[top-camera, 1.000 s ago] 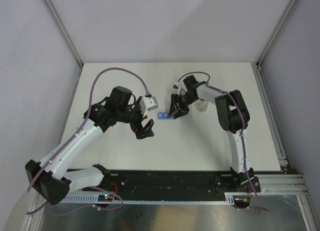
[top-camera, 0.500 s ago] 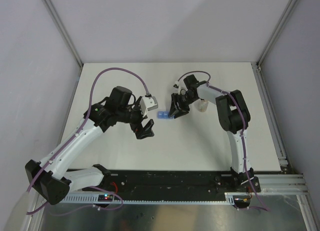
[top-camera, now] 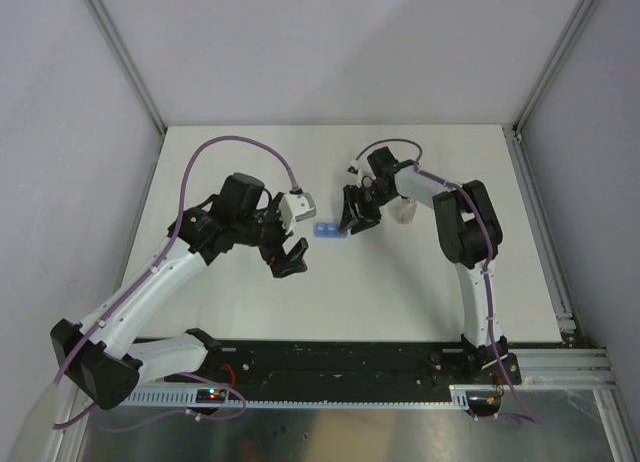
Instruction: Sort the pills into containers
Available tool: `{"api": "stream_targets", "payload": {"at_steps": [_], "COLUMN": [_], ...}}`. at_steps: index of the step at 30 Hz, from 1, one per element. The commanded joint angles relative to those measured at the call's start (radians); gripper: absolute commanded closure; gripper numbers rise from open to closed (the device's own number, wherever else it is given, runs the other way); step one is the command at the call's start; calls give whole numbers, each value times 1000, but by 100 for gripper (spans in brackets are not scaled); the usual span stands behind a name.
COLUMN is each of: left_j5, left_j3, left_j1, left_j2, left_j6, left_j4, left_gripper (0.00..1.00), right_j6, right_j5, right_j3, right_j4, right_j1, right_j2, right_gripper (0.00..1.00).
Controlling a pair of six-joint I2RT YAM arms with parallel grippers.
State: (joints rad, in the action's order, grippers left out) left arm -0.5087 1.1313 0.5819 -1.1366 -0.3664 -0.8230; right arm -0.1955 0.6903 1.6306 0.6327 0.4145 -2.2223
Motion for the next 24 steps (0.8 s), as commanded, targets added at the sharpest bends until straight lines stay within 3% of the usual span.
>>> {"api": "stream_targets", "payload": {"at_steps": [1,9,24], "left_j5": [65,136,443], "left_j3": [-3,-13,-47], "left_j1": [-5,-6,-6], "left_j2": [29,50,124], "left_j6": [12,33,84], "left_j4": [53,81,174], "left_gripper": [0,0,0], "right_j6": [53,107,292], "right_j5": [-112,-249,-405], "right_j3": [38,33,13], "right_j4": [15,23,74], "right_j1": [-1,9,9], "right_j2": [70,116,294], "right_gripper": [44,37,28]}}
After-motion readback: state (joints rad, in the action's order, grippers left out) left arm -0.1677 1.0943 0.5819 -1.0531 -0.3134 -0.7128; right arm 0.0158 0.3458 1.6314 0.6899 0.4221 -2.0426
